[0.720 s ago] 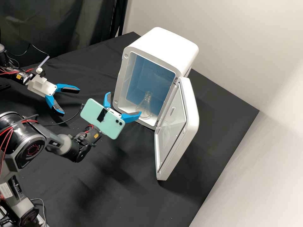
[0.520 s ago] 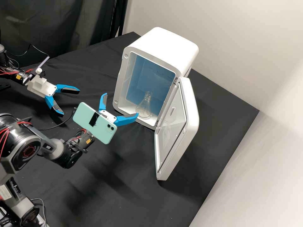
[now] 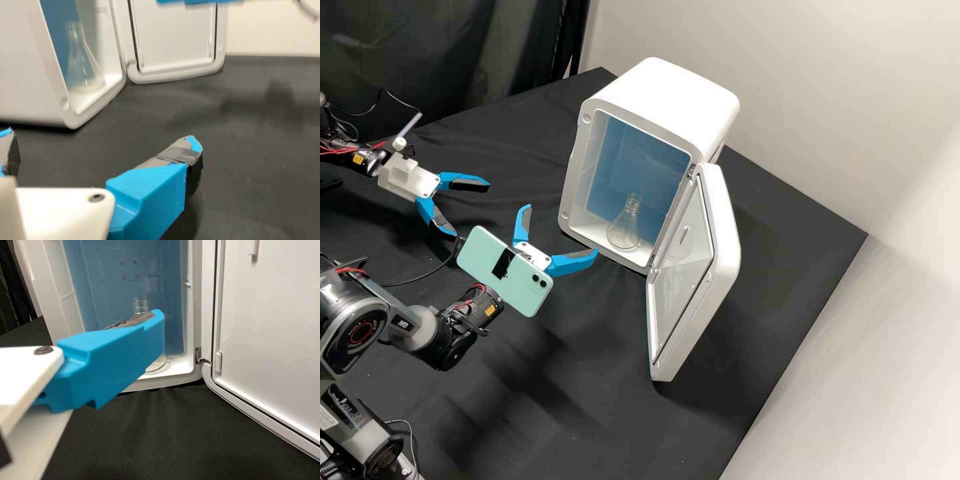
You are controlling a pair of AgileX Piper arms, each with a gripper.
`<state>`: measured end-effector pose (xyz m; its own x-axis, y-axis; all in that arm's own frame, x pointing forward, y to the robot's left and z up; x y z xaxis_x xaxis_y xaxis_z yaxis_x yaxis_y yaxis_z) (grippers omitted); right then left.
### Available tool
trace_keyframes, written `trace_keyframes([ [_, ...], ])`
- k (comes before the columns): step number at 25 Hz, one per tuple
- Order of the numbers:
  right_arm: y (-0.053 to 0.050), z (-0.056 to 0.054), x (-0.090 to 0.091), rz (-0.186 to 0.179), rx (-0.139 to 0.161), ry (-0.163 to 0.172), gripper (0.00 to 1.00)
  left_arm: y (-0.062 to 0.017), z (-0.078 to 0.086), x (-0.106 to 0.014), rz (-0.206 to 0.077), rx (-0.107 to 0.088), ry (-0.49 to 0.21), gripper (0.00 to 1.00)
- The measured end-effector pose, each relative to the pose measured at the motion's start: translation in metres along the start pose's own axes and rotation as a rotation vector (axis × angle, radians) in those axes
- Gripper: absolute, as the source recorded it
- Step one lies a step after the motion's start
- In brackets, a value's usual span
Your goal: Place the flask in the incubator
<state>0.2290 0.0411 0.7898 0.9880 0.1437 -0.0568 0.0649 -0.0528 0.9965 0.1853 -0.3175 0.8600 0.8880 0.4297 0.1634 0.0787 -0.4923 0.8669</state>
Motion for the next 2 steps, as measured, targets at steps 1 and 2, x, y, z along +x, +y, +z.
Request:
trace_keyframes([
  [1, 0.0000, 0.0000, 0.0000, 0.000, 0.000, 0.000, 1.00, 0.0039, 0.0024, -0.0004, 0.020, 0.001, -0.010, 1.00],
  [2, 0.0000, 0.0000, 0.0000, 0.000, 0.000, 0.000, 1.00, 0.0056, 0.0038, -0.0008, 0.030, 0.004, -0.016, 1.00],
])
